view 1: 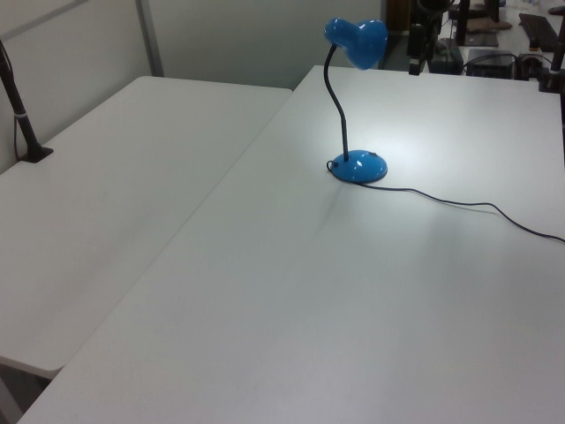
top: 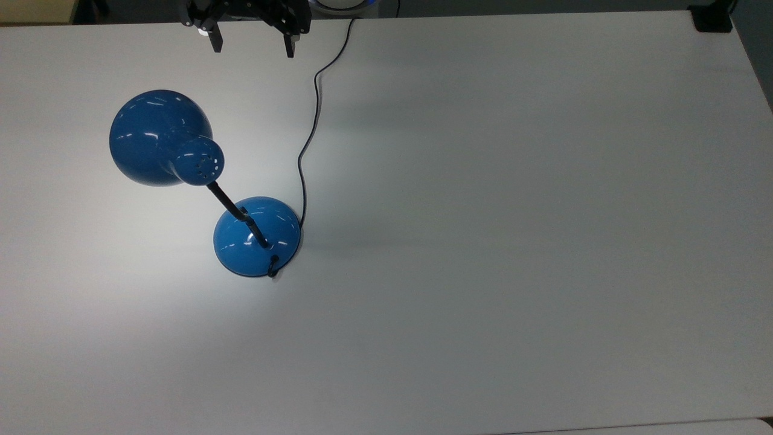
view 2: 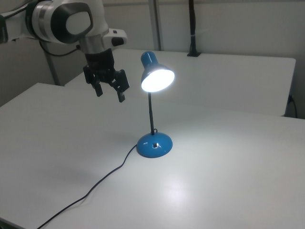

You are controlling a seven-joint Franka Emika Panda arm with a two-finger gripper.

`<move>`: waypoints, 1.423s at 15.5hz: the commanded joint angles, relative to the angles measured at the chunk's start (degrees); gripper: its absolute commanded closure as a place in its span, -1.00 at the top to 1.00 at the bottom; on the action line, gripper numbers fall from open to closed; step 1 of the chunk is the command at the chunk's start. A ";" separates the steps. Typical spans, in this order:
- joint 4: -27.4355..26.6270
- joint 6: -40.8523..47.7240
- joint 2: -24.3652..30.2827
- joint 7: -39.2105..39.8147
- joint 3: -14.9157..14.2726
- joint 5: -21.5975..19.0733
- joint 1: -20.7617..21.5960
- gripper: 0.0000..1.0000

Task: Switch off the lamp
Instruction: 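Move the gripper toward the switch on the blue lamp base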

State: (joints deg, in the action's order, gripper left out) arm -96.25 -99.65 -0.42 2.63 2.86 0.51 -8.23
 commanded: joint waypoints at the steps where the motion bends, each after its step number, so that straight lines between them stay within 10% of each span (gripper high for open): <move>1: 0.10 0.07 0.33 1.05 -0.49 -0.34 0.32 1.00; 4: -0.17 4.44 0.42 22.45 -1.02 -0.25 -0.12 1.00; 8: -3.23 5.35 0.25 25.06 -1.02 4.75 -0.48 0.97; 11: -7.71 -2.17 -1.42 25.07 -1.02 3.80 -1.62 -0.85; 12: -9.38 -6.65 -2.12 24.80 -1.02 2.92 -2.14 -1.00; 22: -18.27 -39.45 -10.29 19.44 -1.55 -5.17 -4.61 -1.00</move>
State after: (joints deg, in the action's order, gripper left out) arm -112.99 -131.42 -8.35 25.24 1.66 -3.60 -13.19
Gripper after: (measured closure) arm 0.996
